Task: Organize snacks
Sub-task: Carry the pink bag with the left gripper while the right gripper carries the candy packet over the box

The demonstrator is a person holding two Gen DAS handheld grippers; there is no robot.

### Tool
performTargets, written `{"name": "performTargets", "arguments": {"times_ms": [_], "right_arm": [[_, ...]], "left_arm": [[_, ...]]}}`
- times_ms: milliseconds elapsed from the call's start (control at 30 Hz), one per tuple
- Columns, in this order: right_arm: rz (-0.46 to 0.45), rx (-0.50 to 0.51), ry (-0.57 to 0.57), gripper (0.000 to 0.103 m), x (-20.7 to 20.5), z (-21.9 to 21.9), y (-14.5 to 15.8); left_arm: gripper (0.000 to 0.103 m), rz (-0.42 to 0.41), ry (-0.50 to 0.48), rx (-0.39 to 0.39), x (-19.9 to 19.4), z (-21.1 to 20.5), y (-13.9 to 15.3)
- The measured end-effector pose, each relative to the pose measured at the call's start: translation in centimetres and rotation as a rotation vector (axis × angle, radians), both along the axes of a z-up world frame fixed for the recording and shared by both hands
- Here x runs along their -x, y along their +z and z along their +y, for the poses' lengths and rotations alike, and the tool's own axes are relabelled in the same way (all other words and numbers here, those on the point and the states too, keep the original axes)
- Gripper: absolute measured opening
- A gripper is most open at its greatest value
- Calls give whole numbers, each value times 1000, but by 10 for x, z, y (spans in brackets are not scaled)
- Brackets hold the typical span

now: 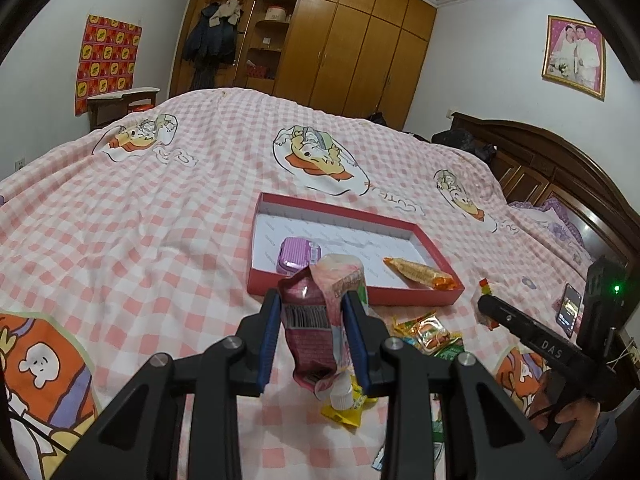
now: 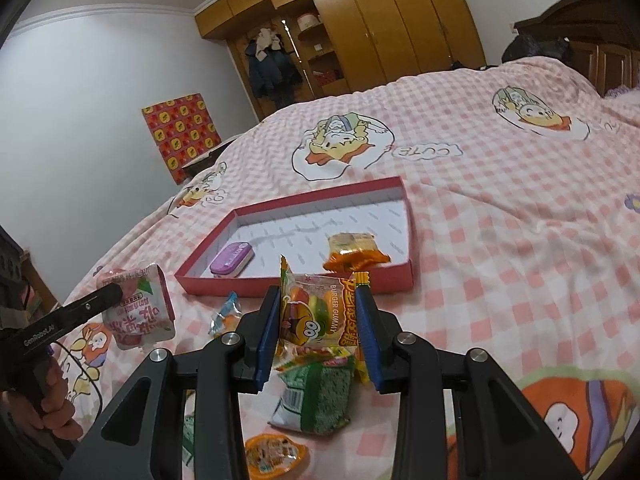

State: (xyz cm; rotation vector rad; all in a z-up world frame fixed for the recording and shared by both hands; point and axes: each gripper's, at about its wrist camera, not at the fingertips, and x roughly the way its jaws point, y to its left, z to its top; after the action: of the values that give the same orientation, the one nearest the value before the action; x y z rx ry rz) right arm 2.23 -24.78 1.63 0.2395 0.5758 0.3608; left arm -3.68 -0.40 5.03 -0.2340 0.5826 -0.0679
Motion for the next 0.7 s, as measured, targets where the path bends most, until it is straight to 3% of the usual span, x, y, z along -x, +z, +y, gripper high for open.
{"name": "performTargets", "arguments": {"times_ms": [700], "right_arm": [[-28, 27, 34, 37, -33, 21, 11]], "left_arm": [[33, -38, -34, -9, -30, -3, 17]]}}
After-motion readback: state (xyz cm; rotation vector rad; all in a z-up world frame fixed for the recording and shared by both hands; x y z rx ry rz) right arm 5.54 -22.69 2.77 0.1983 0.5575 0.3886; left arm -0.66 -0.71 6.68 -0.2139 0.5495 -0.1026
